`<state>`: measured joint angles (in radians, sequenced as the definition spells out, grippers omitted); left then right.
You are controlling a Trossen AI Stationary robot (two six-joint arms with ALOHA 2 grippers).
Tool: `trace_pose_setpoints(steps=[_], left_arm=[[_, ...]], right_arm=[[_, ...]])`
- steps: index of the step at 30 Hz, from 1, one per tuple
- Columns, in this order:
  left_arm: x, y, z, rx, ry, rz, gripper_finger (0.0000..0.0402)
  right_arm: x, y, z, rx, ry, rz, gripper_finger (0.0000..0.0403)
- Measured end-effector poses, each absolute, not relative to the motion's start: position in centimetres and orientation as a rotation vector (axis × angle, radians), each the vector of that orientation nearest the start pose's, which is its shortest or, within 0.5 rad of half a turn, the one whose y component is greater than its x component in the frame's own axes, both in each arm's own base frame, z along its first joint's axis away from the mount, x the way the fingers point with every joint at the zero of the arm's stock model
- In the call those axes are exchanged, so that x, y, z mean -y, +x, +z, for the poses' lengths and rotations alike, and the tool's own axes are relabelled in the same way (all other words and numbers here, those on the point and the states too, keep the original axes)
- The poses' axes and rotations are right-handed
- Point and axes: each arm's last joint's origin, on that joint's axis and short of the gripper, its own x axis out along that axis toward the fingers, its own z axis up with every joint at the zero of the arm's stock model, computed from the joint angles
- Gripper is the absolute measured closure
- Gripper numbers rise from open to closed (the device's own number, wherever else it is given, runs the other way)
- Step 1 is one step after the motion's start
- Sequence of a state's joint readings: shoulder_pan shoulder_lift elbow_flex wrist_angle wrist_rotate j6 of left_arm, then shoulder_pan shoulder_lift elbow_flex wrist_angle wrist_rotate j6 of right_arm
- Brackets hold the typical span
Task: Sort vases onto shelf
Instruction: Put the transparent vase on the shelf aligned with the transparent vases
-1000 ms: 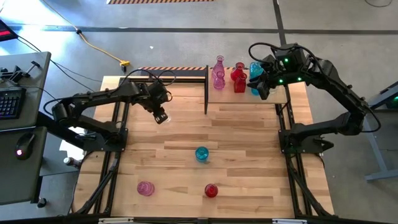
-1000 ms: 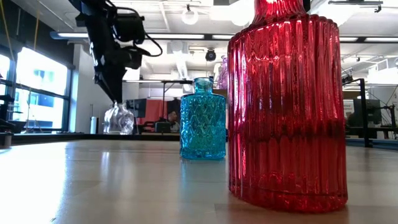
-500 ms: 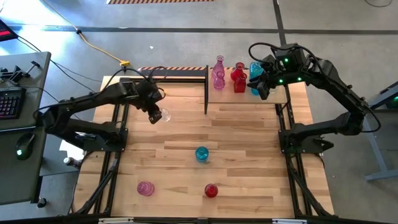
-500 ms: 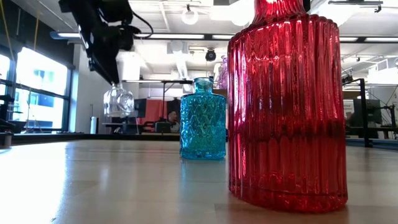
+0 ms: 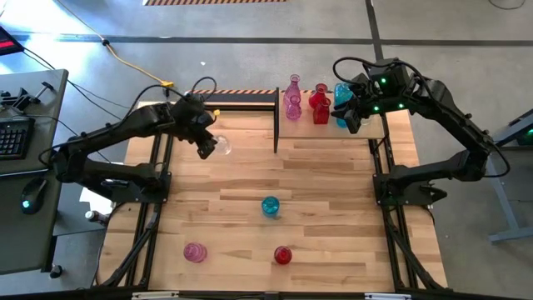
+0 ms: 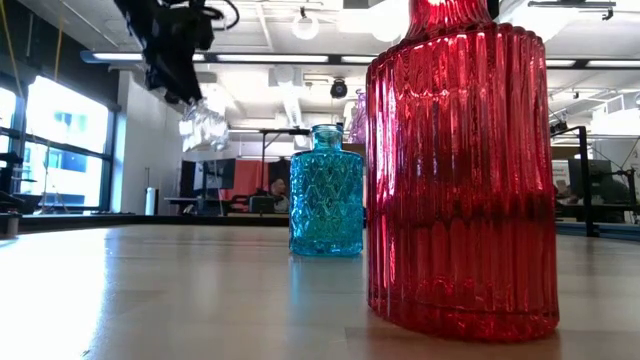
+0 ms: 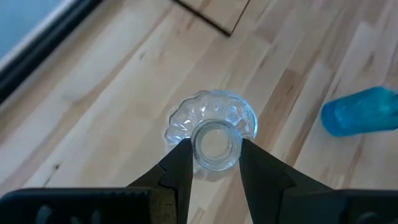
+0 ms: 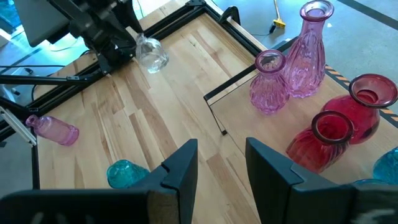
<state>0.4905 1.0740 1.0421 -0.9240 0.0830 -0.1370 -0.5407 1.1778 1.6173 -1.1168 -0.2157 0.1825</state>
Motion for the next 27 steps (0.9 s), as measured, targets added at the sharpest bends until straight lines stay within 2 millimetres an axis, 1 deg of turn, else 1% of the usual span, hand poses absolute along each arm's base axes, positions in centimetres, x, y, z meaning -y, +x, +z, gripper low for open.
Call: trace_pose_setpoints(steps=[6, 11, 17, 19, 24, 27], left_arm=[[-9.1, 17.6, 33.4, -0.814, -0.393, 0.448, 0.0302], [-9.1, 17.5, 35.1, -0.762, -0.384, 0.449, 0.0302], [-9.0, 17.4, 36.8, -0.702, -0.411, 0.451, 0.0302], [-8.9, 17.4, 37.2, -0.685, -0.413, 0.451, 0.0302], [-8.8, 17.3, 38.0, -0.657, -0.425, 0.451, 0.0302], [-8.5, 17.4, 38.5, -0.642, -0.420, 0.438, 0.0302]], right_arm=[[9.2, 16.6, 44.6, -0.604, 0.426, -0.371, 0.0288], [9.3, 16.6, 44.6, -0.605, 0.421, -0.384, 0.0288], [9.5, 16.5, 44.5, -0.608, 0.400, -0.452, 0.0288], [9.4, 16.5, 44.5, -0.602, 0.427, -0.454, 0.0288], [9.2, 16.6, 44.6, -0.592, 0.504, -0.375, 0.0284], [9.0, 16.7, 44.6, -0.591, 0.528, -0.316, 0.0262]])
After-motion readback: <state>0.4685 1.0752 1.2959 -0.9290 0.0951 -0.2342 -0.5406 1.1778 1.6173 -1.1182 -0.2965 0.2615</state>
